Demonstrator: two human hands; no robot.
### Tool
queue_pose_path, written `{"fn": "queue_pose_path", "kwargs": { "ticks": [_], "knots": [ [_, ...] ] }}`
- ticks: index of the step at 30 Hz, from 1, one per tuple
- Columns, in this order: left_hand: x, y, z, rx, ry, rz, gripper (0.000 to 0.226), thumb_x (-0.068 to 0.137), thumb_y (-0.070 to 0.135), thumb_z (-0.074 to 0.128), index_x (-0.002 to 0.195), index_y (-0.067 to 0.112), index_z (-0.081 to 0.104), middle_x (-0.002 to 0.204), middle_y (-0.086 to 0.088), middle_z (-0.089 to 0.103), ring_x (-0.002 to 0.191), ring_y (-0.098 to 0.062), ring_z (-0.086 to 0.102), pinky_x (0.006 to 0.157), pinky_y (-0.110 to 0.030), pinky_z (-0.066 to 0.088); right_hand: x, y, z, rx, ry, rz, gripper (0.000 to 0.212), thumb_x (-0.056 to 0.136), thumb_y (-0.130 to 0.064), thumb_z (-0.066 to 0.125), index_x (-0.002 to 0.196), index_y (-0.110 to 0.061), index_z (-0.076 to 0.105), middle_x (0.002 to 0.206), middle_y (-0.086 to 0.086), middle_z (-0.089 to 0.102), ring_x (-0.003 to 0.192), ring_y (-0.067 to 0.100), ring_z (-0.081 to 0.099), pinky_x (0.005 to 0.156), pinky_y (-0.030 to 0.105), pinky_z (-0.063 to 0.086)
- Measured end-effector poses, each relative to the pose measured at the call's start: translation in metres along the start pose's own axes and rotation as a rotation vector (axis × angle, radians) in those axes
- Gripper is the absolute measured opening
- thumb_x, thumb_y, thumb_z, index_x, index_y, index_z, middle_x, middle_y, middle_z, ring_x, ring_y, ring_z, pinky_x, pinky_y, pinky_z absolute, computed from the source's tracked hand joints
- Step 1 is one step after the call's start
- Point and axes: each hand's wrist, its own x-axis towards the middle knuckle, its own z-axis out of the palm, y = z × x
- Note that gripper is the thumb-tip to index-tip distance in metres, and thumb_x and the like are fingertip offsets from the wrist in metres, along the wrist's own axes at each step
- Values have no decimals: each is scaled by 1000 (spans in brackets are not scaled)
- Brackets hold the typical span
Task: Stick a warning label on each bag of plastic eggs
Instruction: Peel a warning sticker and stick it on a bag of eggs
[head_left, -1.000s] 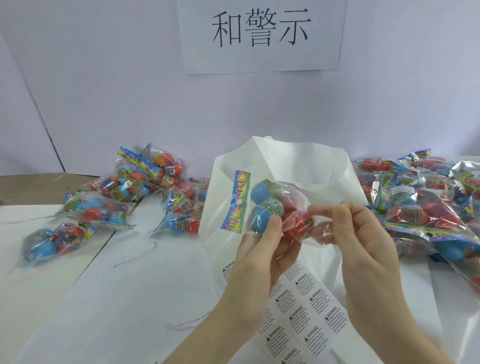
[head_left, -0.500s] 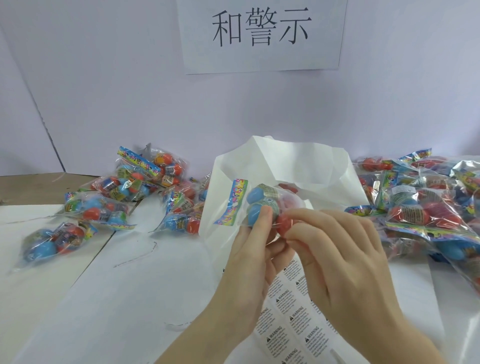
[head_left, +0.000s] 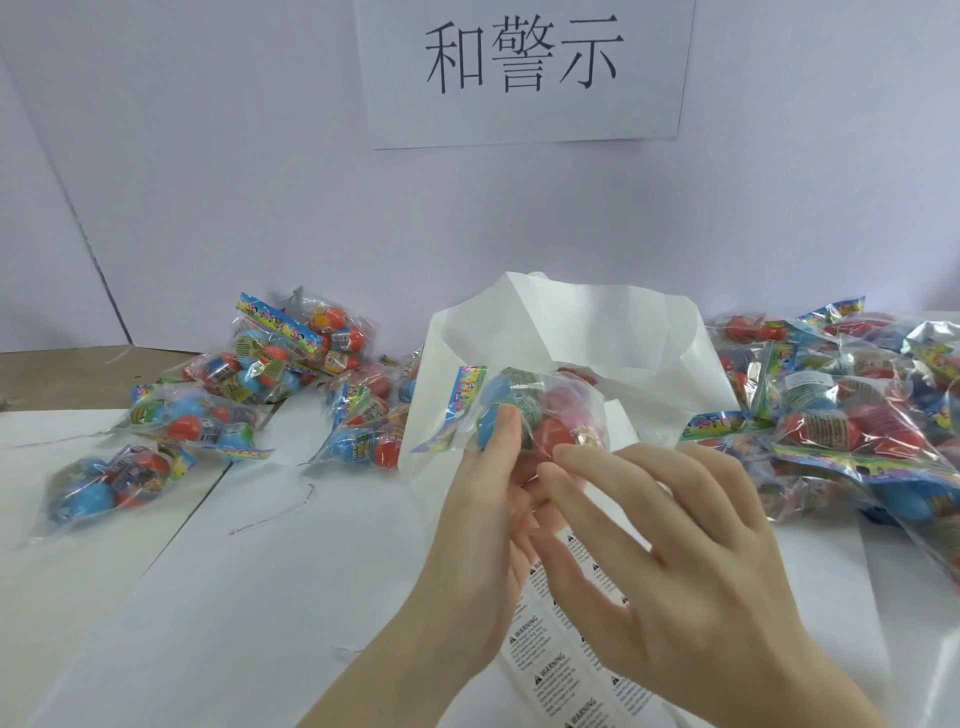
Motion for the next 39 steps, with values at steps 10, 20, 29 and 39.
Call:
{"fn": "queue_pose_path", "kwargs": {
  "ticks": [10,20,29,39],
  "knots": [
    [-15,7,-19,159,-325,237,30,57,23,77,86,16,75,71,-7,66,59,-14,63,54,-21,53,1,6,-6,316,182,500,15,85,-26,56,99,-25,60,102,-12,53,84,5,49,78,25,41],
    [-16,12,-20,390,-380,308,33,66,14,71,98,11,65,71,-1,68,57,-10,62,54,-18,51,10,24,-11,1188,-269,1328,35,61,-38,74,71,-5,74,73,18,70,72,31,60,76,43,44],
    [-13,14,-22,420,-358,317,32,73,35,69,96,13,74,92,-7,74,81,-16,70,69,-20,53,11,29,-11,1332,-45,1419,28,62,-37,62,59,-11,73,61,4,68,54,11,58,56,18,49],
    [-14,15,-26,271,-447,173,25,66,36,69,73,13,78,77,0,73,67,-6,67,63,-14,52,11,32,-12,1608,-143,1480,34,69,-32,61,83,-6,77,85,14,72,78,22,67,69,30,56]
  ]
}}
